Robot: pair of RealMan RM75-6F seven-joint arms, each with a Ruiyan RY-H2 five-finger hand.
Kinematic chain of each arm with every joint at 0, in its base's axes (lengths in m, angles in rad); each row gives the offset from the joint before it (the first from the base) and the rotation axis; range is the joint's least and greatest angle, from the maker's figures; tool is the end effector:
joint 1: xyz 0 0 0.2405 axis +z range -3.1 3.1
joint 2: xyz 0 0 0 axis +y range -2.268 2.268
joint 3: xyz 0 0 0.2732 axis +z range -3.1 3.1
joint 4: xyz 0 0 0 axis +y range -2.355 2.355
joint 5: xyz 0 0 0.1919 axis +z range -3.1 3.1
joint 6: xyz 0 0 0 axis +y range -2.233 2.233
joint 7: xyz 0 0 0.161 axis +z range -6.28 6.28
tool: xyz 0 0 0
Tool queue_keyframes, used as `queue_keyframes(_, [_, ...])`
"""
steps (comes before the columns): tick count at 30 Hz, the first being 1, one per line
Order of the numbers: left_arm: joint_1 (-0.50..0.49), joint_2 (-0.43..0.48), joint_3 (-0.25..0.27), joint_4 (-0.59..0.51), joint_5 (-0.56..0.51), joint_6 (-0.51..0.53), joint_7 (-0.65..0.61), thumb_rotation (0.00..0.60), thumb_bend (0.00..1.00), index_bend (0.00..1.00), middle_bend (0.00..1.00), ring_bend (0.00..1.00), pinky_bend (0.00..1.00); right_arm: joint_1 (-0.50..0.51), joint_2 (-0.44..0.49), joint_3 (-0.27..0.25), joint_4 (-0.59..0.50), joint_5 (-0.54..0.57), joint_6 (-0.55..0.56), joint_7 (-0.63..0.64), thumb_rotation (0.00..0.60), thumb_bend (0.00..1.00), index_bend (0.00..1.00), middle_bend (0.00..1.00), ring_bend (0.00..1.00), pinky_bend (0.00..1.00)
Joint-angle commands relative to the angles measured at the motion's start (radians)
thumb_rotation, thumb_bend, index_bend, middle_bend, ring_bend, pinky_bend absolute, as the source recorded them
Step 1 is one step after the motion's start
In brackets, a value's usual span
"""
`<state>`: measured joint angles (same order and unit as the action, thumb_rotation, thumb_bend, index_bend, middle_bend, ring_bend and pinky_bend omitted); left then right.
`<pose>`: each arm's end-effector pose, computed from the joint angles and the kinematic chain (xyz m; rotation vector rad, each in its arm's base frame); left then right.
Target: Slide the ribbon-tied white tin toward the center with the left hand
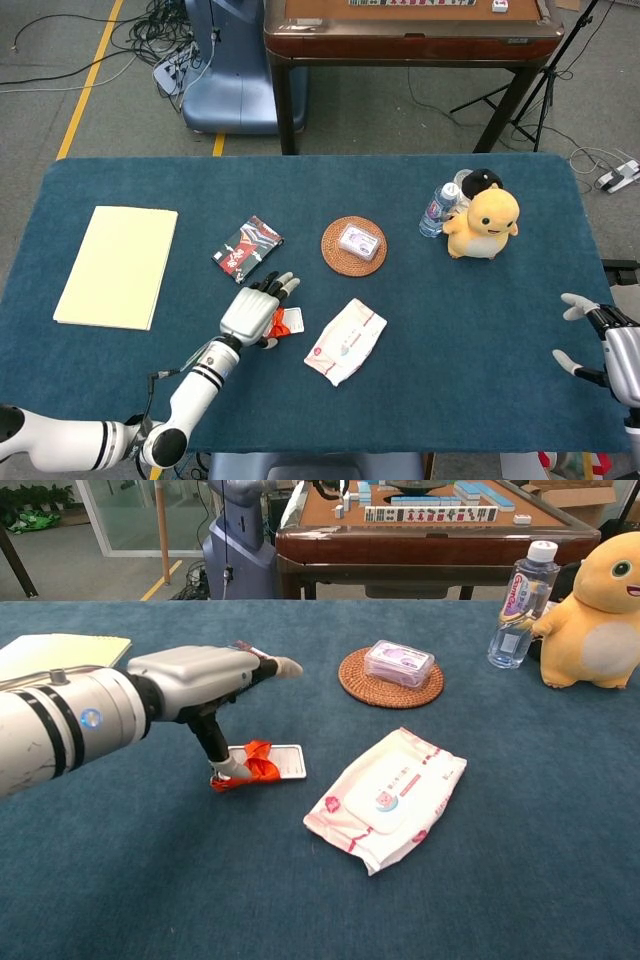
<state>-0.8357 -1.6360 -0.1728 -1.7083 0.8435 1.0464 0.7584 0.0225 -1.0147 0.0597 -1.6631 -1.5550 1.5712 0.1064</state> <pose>-0.0958 0.3313 -0.0408 -1.9958 -0.9052 -0.8219 -0.3109 -0.1791 0.2227 1.3309 -0.8846 0.9934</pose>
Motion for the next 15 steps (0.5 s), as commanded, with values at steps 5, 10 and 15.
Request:
queue_keyframes(5, [-0.012,-0.017,0.012,0.012,-0.033,-0.011,-0.016,0.600,0.00,0.00,0.00,0.00,0.20,-0.002,0.004,0.001,0.000,0.005,-0.001,-0.002,0.600,0.01,0.28,0.44,0.35,0.58])
queue_keyframes(10, [-0.022,-0.028,0.014,0.037,-0.044,-0.004,-0.018,0.600,0.00,0.00,0.00,0.00,0.19,-0.005,0.006,0.002,-0.002,0.008,0.001,-0.010,0.600,0.01,0.28,0.44,0.35,0.58])
queue_keyframes(15, [-0.033,-0.042,0.018,0.067,-0.046,0.010,-0.005,0.600,0.00,0.00,0.00,0.00,0.18,-0.006,0.008,0.003,-0.003,0.008,0.004,-0.007,0.600,0.01,0.28,0.44,0.35,0.58])
